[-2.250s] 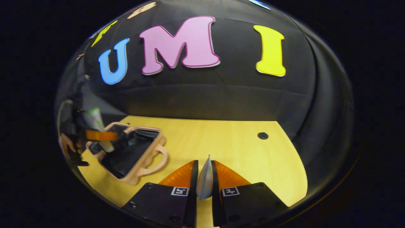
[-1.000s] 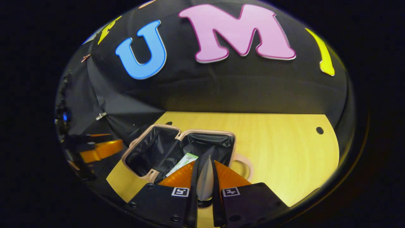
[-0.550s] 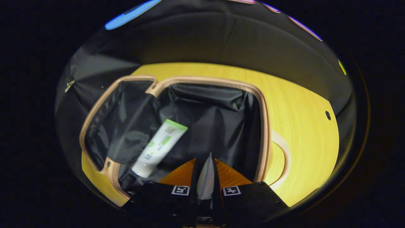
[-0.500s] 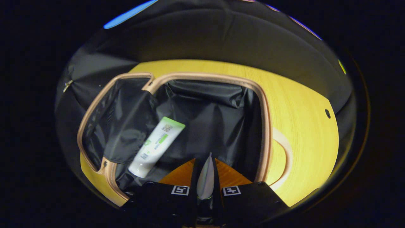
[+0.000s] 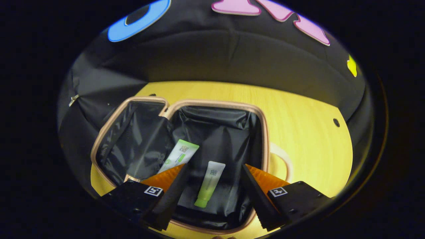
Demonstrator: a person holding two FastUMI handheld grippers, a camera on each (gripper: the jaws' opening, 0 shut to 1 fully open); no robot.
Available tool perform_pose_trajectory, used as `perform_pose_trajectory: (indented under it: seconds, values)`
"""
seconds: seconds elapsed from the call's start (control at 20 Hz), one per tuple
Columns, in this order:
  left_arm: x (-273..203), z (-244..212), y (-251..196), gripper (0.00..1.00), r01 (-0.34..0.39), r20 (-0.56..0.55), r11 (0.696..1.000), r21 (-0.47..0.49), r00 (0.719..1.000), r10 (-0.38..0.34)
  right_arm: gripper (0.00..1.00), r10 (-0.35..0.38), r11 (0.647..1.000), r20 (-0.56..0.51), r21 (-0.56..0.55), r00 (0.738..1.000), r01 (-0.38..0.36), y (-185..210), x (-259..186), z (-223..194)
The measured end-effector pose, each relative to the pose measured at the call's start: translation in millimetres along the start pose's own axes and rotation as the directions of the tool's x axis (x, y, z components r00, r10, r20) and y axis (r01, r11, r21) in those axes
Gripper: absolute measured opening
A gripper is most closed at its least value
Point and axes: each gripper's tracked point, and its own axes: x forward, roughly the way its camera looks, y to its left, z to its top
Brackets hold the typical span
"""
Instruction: First open the suitcase, pack the skin care products into it, and then close the suitcase.
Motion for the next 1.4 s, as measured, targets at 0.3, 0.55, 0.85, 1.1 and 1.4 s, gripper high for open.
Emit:
perform_pose_trajectory:
  seconds: [0.3,0.55,0.85,1.1,1.4]
  values:
    - [82.1,-9.2,66.0,0.96,-0.008,0.007,0.996,-0.092,1.000,0.009,0.99,-0.005,0.999,0.163,-0.052,0.987,0.014,-20.2,-93.6,18.2]
    - [159.7,-50.9,116.8,0.94,-0.022,-0.100,0.969,-0.248,0.995,-0.003,0.99,-0.042,0.998,0.262,-0.040,0.964,0.054,-34.7,-168.4,-3.4]
    - [215.7,-107.3,117.7,0.82,0.017,-0.276,0.956,-0.294,0.956,-0.102,0.99,-0.064,0.994,0.170,-0.082,0.983,0.078,-23.4,-221.3,-83.7]
    - [232.0,-127.3,96.4,0.58,0.109,-0.342,0.930,-0.350,0.910,-0.235,0.97,-0.023,0.994,0.097,-0.103,0.995,0.033,2.4,-226.6,-109.2]
    - [205.7,-77.8,92.1,0.15,0.116,-0.241,0.916,-0.385,0.945,-0.221,0.98,-0.076,0.994,0.129,-0.074,0.989,0.086,-33.6,-226.0,-96.2]
